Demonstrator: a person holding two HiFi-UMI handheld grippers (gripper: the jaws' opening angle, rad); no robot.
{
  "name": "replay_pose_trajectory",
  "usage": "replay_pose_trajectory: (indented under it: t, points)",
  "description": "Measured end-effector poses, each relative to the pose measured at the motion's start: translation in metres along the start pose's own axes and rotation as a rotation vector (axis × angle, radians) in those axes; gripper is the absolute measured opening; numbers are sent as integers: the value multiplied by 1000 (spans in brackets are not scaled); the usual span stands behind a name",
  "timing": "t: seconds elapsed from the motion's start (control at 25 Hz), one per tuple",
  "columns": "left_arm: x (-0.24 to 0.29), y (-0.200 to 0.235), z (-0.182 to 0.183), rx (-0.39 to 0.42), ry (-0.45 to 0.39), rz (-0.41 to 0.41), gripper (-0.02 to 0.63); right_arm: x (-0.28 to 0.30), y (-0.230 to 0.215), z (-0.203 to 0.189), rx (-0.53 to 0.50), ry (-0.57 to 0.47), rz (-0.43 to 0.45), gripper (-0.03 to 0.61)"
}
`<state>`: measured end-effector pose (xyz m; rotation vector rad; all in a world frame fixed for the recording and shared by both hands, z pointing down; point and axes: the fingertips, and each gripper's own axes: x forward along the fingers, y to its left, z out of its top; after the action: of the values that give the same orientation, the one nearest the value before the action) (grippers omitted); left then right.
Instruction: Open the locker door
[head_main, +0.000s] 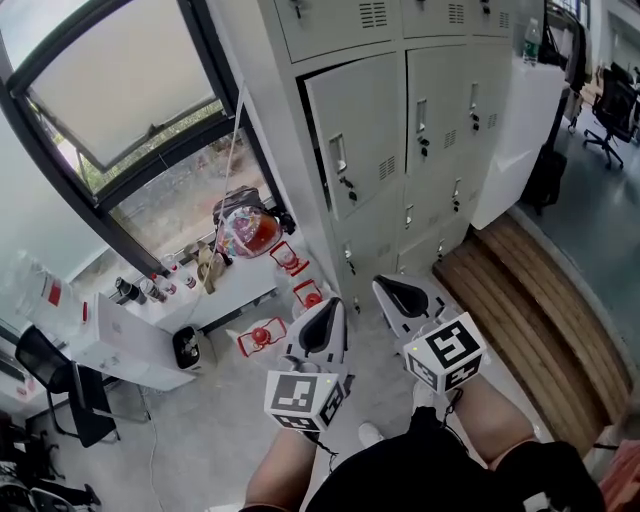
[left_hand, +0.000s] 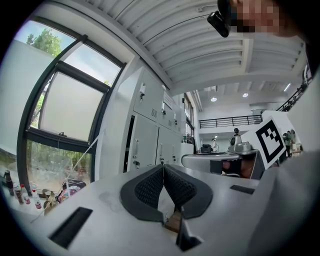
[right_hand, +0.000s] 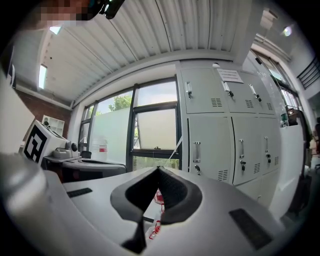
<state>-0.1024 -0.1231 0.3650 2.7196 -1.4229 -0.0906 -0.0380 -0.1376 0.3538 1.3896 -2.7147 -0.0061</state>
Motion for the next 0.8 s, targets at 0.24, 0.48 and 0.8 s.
replay_pose_trajectory:
  t: [0.24,0.48,0.8]
  points:
    - [-5,6,-1,-4,-3,3,17,6,5,1,-22,5,8,54]
    - [-9,12,2,1,-8,-1,17,12,2,7,-28,-5,-11,54]
    - [-2,20,4,6,-12,10,17,31,-13,13,-18,-18,-11,54]
